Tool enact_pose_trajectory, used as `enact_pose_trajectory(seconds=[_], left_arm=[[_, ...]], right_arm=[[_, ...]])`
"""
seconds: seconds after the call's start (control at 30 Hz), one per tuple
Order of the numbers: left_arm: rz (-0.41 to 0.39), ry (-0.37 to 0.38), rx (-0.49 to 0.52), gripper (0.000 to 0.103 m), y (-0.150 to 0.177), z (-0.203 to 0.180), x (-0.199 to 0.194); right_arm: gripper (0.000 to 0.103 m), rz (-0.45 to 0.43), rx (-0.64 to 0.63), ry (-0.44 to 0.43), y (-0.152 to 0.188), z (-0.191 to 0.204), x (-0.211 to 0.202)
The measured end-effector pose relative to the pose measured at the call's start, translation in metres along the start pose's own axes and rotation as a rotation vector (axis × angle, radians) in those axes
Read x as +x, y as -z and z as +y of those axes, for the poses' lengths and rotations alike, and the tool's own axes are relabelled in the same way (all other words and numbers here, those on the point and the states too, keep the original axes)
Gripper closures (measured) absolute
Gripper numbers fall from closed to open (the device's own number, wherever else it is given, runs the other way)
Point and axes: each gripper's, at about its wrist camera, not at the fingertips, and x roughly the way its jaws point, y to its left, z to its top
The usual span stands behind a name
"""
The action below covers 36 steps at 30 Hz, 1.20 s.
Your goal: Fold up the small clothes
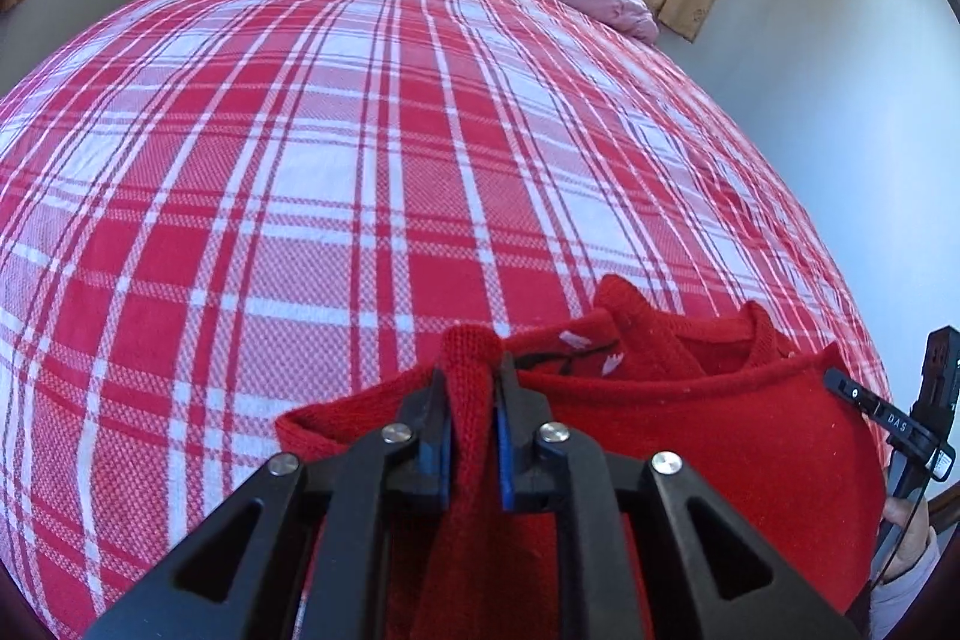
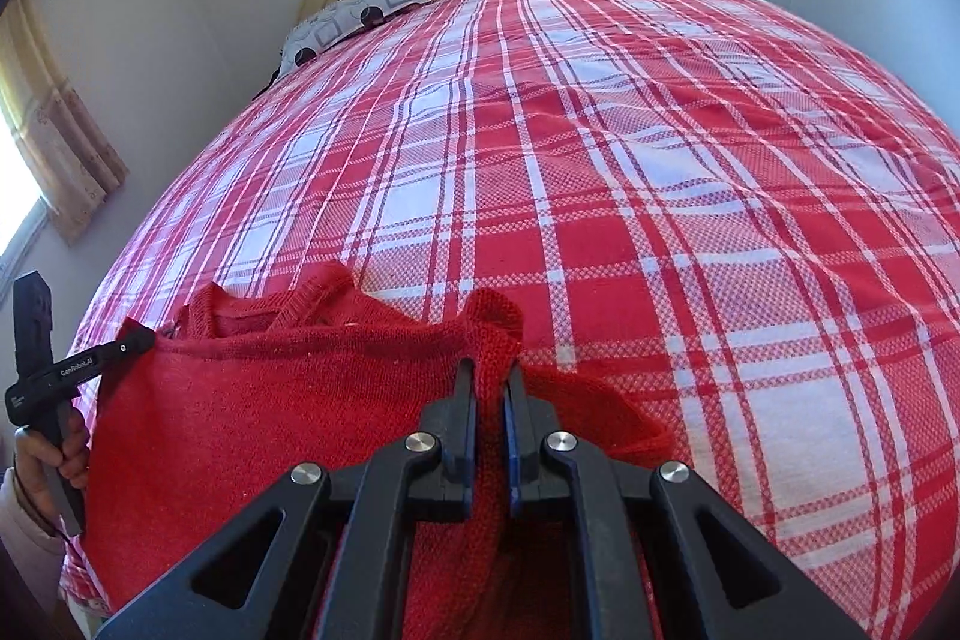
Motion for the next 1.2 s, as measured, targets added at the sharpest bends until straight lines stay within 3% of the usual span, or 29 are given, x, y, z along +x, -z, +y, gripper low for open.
enact_pose_trajectory(seconds=[0.07, 0.13, 0.2, 0.27, 0.33, 0.4, 0.5, 0.6, 0.73, 0.83, 1.07, 1.2], left_arm=[[-0.003, -0.003, 0.013, 0.084, -0.003, 0.0, -0.005], [-0.007, -0.022, 0.037, 0.073, -0.006, 0.0, -0.016], [-0.041, -0.079, 0.06, 0.05, -0.008, 0.005, -0.033], [-0.089, -0.117, 0.063, 0.045, -0.008, 0.015, -0.055], [-0.119, -0.132, 0.047, 0.045, -0.003, 0.024, -0.076], [-0.149, -0.123, 0.023, 0.045, 0.009, 0.029, -0.095], [-0.163, -0.07, 0.005, 0.045, 0.039, 0.027, -0.119], [-0.159, -0.035, -0.005, 0.035, 0.075, 0.019, -0.129], [-0.149, -0.031, 0.018, 0.035, 0.117, 0.007, -0.133], [-0.137, 0.035, -0.016, 0.035, 0.138, 0.006, -0.129], [-0.065, 0.046, -0.07, 0.035, 0.152, 0.008, -0.113], [-0.073, -0.003, -0.029, 0.035, 0.156, 0.0, -0.11]], right_arm=[[0.091, 0.01, 0.012, -0.004, -0.001, -0.001, -0.001], [0.088, 0.007, 0.042, -0.012, -0.003, -0.004, -0.01], [0.087, -0.063, 0.069, -0.008, -0.002, -0.007, -0.034], [0.079, -0.123, 0.077, 0.036, 0.001, -0.008, -0.059], [0.076, -0.179, 0.08, 0.055, 0.009, -0.004, -0.083], [0.076, -0.218, 0.062, -0.01, 0.027, 0.008, -0.109], [0.076, -0.228, 0.014, -0.039, 0.055, 0.029, -0.132], [0.076, -0.225, 0.014, -0.059, 0.091, 0.038, -0.148], [0.076, -0.187, 0.027, -0.038, 0.127, 0.036, -0.151], [0.076, -0.172, 0.036, -0.038, 0.147, 0.033, -0.154], [0.076, -0.153, -0.011, -0.004, 0.168, 0.038, -0.148], [0.076, -0.093, -0.002, 0.038, 0.171, 0.031, -0.125]])
